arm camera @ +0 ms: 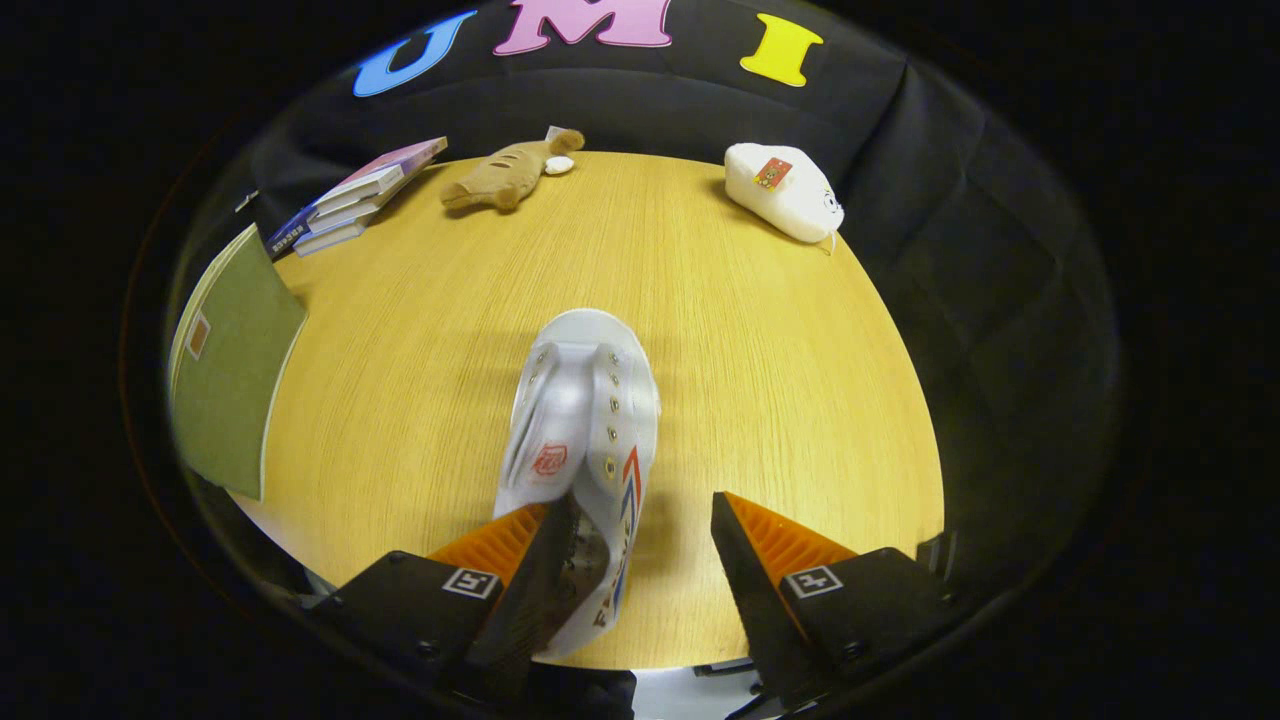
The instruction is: Open the storage box then place both shoes into the box .Put the left shoe in first, then the right shoe, with the right side of both shoes facing outward in a uniform manner.
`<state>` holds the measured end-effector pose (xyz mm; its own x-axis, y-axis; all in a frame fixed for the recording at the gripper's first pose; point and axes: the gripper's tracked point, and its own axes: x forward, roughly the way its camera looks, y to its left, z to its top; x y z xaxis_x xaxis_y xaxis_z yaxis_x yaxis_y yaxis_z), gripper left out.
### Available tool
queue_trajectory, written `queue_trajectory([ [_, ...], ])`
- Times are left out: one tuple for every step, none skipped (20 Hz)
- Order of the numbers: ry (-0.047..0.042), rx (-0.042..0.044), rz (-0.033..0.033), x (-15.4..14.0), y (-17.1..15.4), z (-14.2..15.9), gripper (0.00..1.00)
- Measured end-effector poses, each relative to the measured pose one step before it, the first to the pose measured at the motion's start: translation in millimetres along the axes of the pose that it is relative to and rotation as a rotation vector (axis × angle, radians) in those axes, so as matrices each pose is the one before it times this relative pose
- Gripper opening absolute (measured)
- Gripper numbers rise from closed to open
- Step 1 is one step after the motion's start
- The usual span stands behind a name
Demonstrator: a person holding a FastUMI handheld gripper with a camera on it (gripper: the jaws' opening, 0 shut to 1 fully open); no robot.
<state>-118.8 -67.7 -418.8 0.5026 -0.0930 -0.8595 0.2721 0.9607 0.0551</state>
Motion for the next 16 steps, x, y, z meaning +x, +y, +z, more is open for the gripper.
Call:
queue_trajectory([
  [-0.00625, 0.00497, 0.00379, 5.44, 0.58, 2.45, 0.77],
  [0.00012, 0.00169, 0.00769, 4.54, 2.33, 1.67, 0.72],
  [0.00359, 0.00765, 0.01568, 6.78, 3.91, 2.18, 0.58],
  [0.00529, -0.00169, -0.01533, 2.76, -0.51, 0.10, 0.39],
  [0.00797, -0.00765, -0.03755, 5.06, -10.94, -2.16, 0.20],
  [0.00426, 0.02931, 0.00845, -2.49, 0.17, 0.85, 0.12],
  [0.00088, 0.03422, 0.03393, -0.98, 4.74, 2.27, 0.05],
  [0.00271, 0.02859, 0.02431, -3.80, 3.03, 1.31, 0.05],
  [-0.00224, 0.03087, 0.02036, -5.23, 1.07, 2.80, 0.05],
  [-0.00749, 0.02304, 0.01894, -6.01, 4.19, 3.98, 0.05],
  [-0.00480, 0.00954, 0.01129, -6.78, 3.62, 2.79, 0.05],
  [-0.00450, -0.00332, 0.00270, -6.94, 3.25, 3.01, 0.05],
  [-0.00727, -0.00116, 0.00213, -6.64, 3.60, 3.29, 0.05],
  [-0.00881, 0.00774, 0.00756, -6.33, 5.53, 4.08, 0.05],
  [-0.00929, 0.00350, 0.00767, -6.51, 5.83, 4.42, 0.05],
  [-0.01156, 0.00206, 0.00985, -4.79, 6.19, 4.44, 0.05],
])
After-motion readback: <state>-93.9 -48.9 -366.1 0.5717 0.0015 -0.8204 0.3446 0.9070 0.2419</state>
